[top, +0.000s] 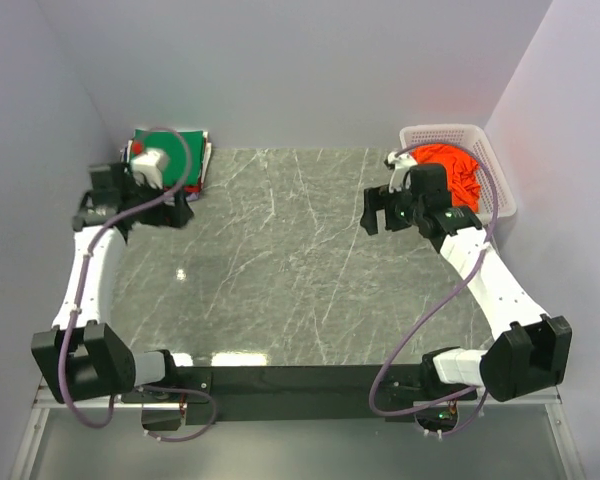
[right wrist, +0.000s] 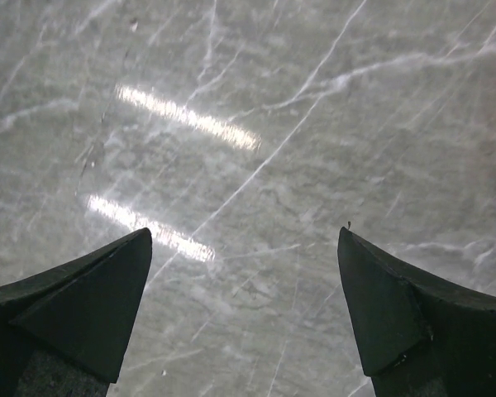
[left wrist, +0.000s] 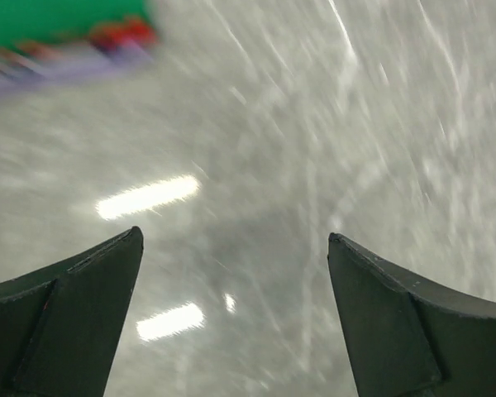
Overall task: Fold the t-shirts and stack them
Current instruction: Neatly place the folded tshirt to the corner
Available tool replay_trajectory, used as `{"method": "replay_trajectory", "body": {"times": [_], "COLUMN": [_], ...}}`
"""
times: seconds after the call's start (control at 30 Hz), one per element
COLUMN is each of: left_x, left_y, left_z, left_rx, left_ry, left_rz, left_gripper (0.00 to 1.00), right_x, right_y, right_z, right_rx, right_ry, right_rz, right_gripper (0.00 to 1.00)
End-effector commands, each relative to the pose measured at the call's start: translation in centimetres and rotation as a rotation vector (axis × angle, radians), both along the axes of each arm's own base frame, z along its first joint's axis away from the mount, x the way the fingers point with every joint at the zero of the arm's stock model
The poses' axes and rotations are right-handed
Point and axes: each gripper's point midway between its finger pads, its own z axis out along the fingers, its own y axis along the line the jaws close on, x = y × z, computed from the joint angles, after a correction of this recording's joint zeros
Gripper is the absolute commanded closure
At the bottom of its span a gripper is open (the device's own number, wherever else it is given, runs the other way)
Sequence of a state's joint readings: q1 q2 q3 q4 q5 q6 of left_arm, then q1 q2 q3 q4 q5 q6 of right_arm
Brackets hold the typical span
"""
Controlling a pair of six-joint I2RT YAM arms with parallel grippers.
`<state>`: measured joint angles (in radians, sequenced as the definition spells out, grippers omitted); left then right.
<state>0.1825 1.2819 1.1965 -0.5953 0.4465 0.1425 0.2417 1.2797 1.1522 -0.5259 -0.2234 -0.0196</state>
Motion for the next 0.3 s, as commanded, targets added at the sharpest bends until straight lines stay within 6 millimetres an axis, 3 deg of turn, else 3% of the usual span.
{"method": "replay_trajectory", "body": {"times": [0.0, 0.1, 0.2, 0.27], "left_x": [-2.2, -4.0, -4.8, -5.2], "left_y": [-1.9, -3.1, -3.5, -3.2], "left_z": [-0.3, -3.5, -4.7, -5.2], "left_rx": [0.021, 0.035, 0.041, 0.049], "left_ry": [-0.02, 0.036, 0.048, 0.051], "left_rz": [-0.039, -0.056, -0.048, -0.031], "left_gripper": [0.01, 0.01, 0.01, 0.0], "right_x": [-1.8, -3.0, -3.9, -4.0], "right_y": [0.3, 0.7, 0.8, 0.4], "right_z": [-0.8, -2.1, -3.7, -3.5], "right_rx": [0.018, 0.032, 0.024, 0.01], "right_ry": [0.015, 0.034, 0.09, 0.076], "right_rz": [0.049, 0.089, 0.115, 0.107], "right_gripper": [0.01, 0.01, 0.01, 0.01]}}
